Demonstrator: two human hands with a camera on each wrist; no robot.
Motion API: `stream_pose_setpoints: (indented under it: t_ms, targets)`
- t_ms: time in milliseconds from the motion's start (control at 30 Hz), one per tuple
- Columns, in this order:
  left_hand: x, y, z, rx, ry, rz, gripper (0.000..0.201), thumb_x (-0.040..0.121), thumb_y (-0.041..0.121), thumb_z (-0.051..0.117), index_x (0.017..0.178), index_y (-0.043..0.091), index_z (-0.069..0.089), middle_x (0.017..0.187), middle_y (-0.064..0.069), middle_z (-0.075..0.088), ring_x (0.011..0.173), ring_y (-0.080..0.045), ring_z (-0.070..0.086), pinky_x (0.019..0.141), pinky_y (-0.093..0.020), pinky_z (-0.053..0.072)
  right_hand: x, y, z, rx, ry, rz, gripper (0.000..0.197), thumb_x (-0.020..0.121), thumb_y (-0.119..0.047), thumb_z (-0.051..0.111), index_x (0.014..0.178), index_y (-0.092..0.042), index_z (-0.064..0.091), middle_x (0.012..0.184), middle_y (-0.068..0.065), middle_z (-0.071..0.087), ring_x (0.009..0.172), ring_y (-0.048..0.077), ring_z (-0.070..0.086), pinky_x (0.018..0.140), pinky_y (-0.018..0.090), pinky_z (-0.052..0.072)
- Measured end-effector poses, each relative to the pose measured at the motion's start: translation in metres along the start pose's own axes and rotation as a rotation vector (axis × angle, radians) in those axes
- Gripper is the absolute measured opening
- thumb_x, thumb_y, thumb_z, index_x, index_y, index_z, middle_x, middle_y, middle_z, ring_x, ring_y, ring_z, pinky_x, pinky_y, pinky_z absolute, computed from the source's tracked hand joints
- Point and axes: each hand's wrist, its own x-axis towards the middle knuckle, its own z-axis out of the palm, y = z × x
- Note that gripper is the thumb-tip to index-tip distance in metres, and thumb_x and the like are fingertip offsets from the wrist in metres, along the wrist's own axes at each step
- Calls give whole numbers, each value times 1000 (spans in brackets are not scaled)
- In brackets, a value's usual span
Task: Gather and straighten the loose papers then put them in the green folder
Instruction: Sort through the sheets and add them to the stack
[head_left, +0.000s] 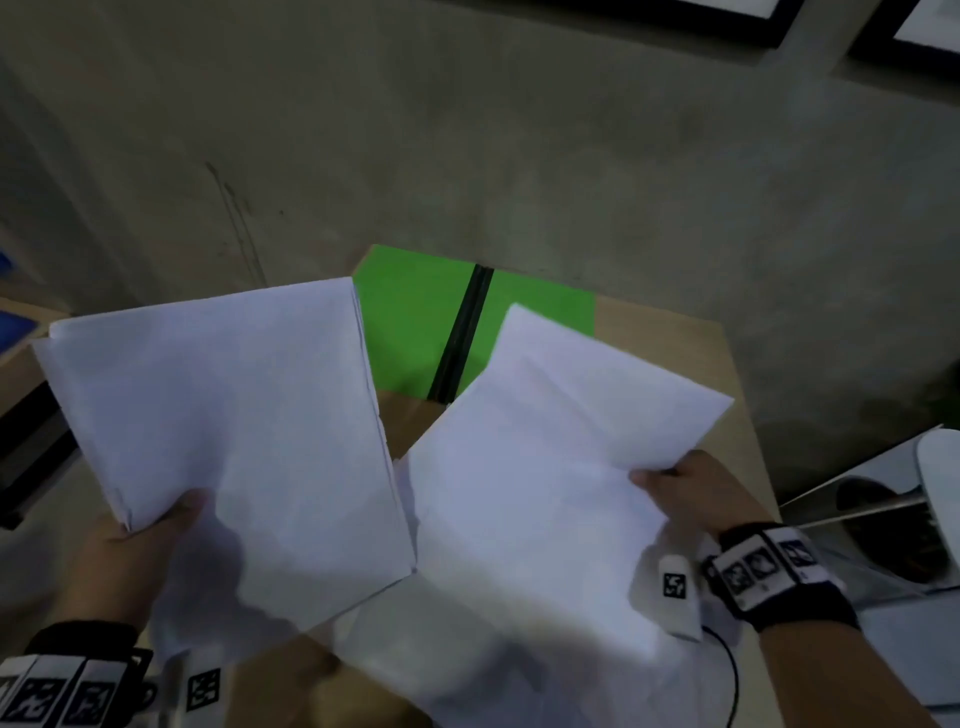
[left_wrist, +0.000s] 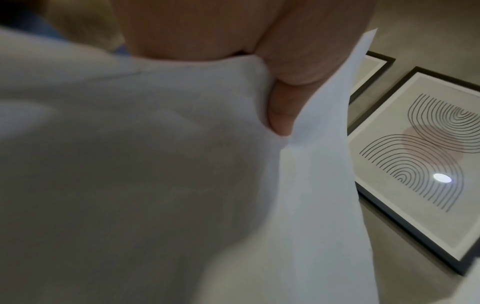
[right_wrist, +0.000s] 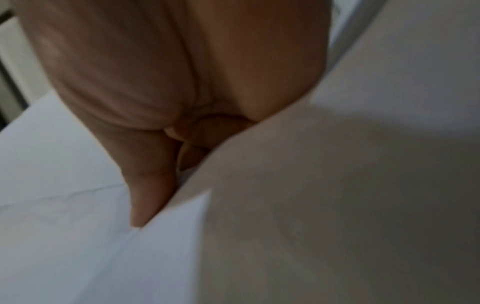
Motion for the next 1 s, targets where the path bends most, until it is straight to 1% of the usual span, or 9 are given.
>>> stream_pose_setpoints:
  t_ms: [167,267,400,533,700,800,867,933,1000]
  targets:
    - [-174,193,-91,-577,-143,63,31,90,16,62,119,11,55,108,-10,55,103,-21,50,93,-40,40,-23,8,-39,399,154,45,33,80,-24,72,66,5,66,58,15,62,54,23,54,60,34,43]
    - [-186,205,-82,-704,-254,88,15,86,16,67,98,12,60,101,-16,61,96,-23,53,90,-41,40,-29,-1,-35,638,182,52,40,56,-48,77,64,-9,75,62,1,72,59,14,66,58,21,54]
    - [-203,219,-57,-747,-436,87,18,86,8,64,67,10,66,62,-3,68,72,-21,60,73,-28,49,-31,-23,6,763,273,20,21,80,-28,71,71,-8,72,63,-4,74,68,15,70,69,20,56]
    - [-230,249,-40,-810,-589,33,22,65,25,77,79,9,70,65,-1,75,68,-25,68,65,-29,54,-44,-48,61,842,301,42,18,84,-21,69,67,-16,66,56,-8,64,61,17,59,65,30,46]
    - [-247,258,-39,-788,-672,79,30,95,38,50,88,16,69,49,17,69,49,4,65,46,-11,47,-63,-56,91,809,320,59,10,87,-18,66,95,-14,69,90,-8,71,91,14,64,88,32,45]
    - [-248,255,-35,-777,-742,164,55,70,53,74,97,6,68,72,4,78,65,-15,73,53,-20,55,-70,-54,93,758,260,121,33,85,-18,67,54,-21,60,50,-14,58,57,14,53,69,30,41]
    - [-252,251,-32,-820,-751,178,24,83,29,68,91,7,67,79,-3,78,60,-11,73,50,-17,55,-74,-54,94,720,232,158,49,83,-17,69,38,-17,49,38,-3,46,43,19,43,63,33,41]
    - [-258,252,-35,-848,-772,196,13,93,17,55,91,8,65,76,3,78,59,-5,72,51,-13,54,-76,-53,96,704,245,151,34,82,-15,70,55,4,59,56,24,57,53,32,54,72,41,51]
    - [-256,248,-31,-871,-773,265,44,71,44,76,92,6,65,76,4,78,65,-5,72,57,-13,55,-77,-53,95,721,273,128,20,82,-11,70,66,1,65,65,13,69,69,22,64,82,35,51]
